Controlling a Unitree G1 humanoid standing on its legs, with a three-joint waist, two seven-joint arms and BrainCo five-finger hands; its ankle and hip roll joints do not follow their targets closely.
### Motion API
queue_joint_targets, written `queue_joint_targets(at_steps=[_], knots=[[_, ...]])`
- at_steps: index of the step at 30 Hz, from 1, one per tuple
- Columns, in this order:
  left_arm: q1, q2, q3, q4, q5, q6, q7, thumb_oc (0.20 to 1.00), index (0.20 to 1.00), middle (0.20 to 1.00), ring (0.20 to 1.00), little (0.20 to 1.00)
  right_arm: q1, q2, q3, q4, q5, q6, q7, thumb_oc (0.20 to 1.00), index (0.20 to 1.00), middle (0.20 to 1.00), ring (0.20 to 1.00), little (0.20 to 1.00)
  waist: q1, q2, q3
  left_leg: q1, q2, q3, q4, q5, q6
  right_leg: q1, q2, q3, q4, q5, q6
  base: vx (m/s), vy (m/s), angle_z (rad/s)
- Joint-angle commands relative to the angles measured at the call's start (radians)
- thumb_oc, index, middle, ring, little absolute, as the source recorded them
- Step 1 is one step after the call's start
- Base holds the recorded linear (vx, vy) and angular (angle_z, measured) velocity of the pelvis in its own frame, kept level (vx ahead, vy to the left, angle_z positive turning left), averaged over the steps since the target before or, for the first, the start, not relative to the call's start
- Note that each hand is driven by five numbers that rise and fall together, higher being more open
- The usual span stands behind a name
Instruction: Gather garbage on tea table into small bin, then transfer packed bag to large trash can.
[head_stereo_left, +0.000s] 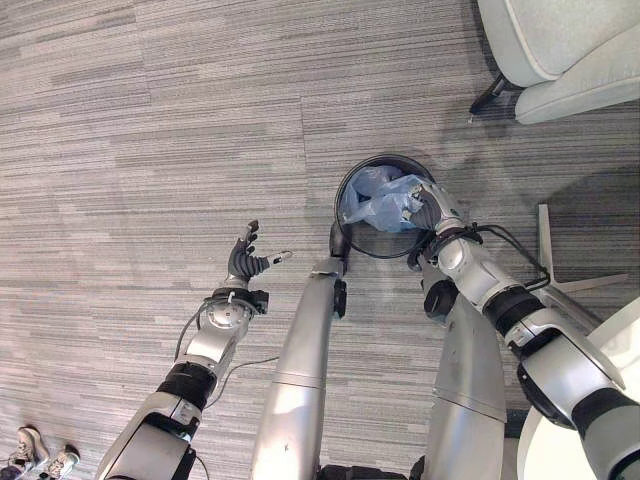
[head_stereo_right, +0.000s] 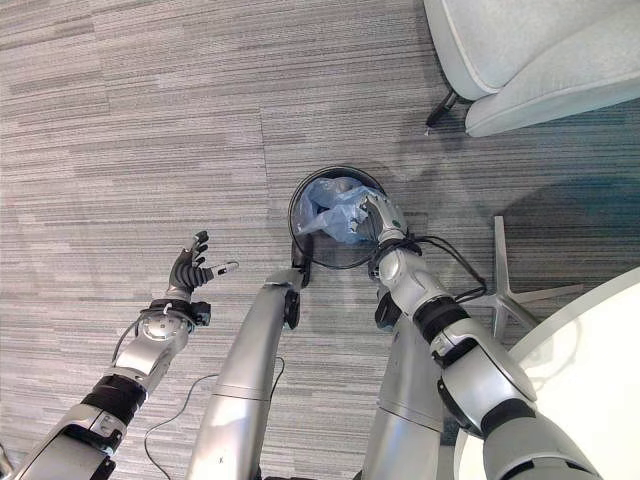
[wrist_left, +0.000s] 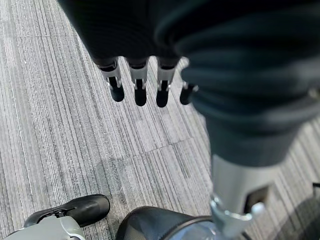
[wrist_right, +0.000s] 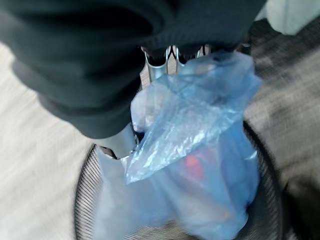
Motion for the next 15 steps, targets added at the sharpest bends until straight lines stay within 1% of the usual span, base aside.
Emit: queue_joint_targets(at_steps=[1,6,7,8,9,10,12,13,14,15], knots=[[0.065,-0.01,0.023,0.011,0.01,-0.005,-0.005,1.0,1.0,1.0,1.0,1.0,0.103,0.043,-0.007,-0.067,0.197,-0.082,0.024,0.2,0.2,0.2,0.2,0.2,0.01,0.019,-0.095,0.045,0.035,0.009,-0.246,0.09,-0.015,0.076,0.029,0.048,0.072,-0.208,0.075,-0.04,0.043,-0.11],[0.06,-0.026,0.022,0.026,0.019,0.008,-0.02,1.0,1.0,1.0,1.0,1.0,0.199,0.074,-0.038,-0.161,0.375,-0.115,0.088,0.2,0.2,0.2,0.2,0.2,-0.002,0.006,-0.103,0.15,0.042,0.009,-0.316,0.104,-0.022,0.172,0.032,0.036,0.004,-0.185,0.083,-0.02,0.013,-0.05],[0.063,-0.029,0.023,0.026,0.02,0.01,-0.025,1.0,1.0,1.0,1.0,1.0,0.223,0.079,-0.041,-0.19,0.403,-0.119,0.1,0.2,0.2,0.2,0.2,0.2,-0.004,0.003,-0.104,0.179,0.042,0.01,-0.334,0.106,-0.024,0.199,0.033,0.03,-0.012,-0.18,0.086,0.0,0.0,0.0],[0.063,-0.029,0.023,0.026,0.02,0.01,-0.025,1.0,1.0,1.0,1.0,1.0,0.224,0.079,-0.041,-0.19,0.402,-0.119,0.1,0.2,0.2,0.2,0.2,0.2,-0.004,0.004,-0.103,0.18,0.042,0.01,-0.334,0.106,-0.024,0.2,0.034,0.03,-0.012,-0.18,0.086,0.0,0.0,0.0],[0.069,-0.03,0.025,0.023,0.021,0.012,-0.029,1.0,1.0,1.0,1.0,1.0,0.254,0.083,-0.046,-0.227,0.444,-0.123,0.117,0.2,0.2,0.2,0.2,0.2,-0.007,-0.002,-0.105,0.215,0.042,0.007,-0.353,0.109,-0.028,0.233,0.036,0.024,-0.034,-0.176,0.088,0.01,0.018,-0.06],[0.082,-0.037,0.028,0.024,0.02,0.015,-0.038,1.0,1.0,1.0,1.0,1.0,0.309,0.098,-0.048,-0.279,0.496,-0.137,0.145,0.2,0.2,0.2,0.2,0.2,-0.014,-0.01,-0.109,0.281,0.046,0.011,-0.385,0.11,-0.03,0.294,0.038,0.014,-0.073,-0.163,0.092,0.01,0.028,-0.05],[0.101,-0.034,0.036,0.016,0.021,0.014,-0.045,1.0,1.0,1.0,1.0,1.0,0.356,0.097,-0.05,-0.334,0.515,-0.143,0.164,0.2,0.2,0.2,0.2,0.2,-0.022,-0.018,-0.11,0.358,0.045,0.015,-0.418,0.111,-0.034,0.369,0.039,0.004,-0.116,-0.149,0.099,0.02,0.016,-0.02],[0.103,-0.034,0.036,0.015,0.022,0.015,-0.045,1.0,1.0,1.0,1.0,1.0,0.358,0.096,-0.05,-0.336,0.515,-0.142,0.164,0.2,0.2,0.2,0.2,0.2,-0.023,-0.017,-0.105,0.366,0.046,0.014,-0.421,0.112,-0.034,0.377,0.04,0.003,-0.12,-0.148,0.099,0.05,0.029,0.01],[0.127,-0.032,0.041,0.005,0.024,0.014,-0.055,1.0,1.0,1.0,1.0,1.0,0.404,0.089,-0.052,-0.405,0.53,-0.15,0.187,0.2,0.2,0.2,0.2,0.2,-0.03,-0.027,-0.102,0.455,0.049,0.022,-0.454,0.111,-0.037,0.468,0.043,-0.005,-0.169,-0.136,0.104,0.03,0.019,-0.05],[0.127,-0.032,0.041,0.005,0.024,0.014,-0.055,1.0,1.0,1.0,1.0,1.0,0.404,0.089,-0.052,-0.405,0.53,-0.15,0.187,0.2,0.2,0.2,0.2,0.2,-0.03,-0.027,-0.1,0.456,0.049,0.022,-0.455,0.111,-0.037,0.469,0.043,-0.006,-0.17,-0.136,0.104,0.07,0.039,-0.1]])
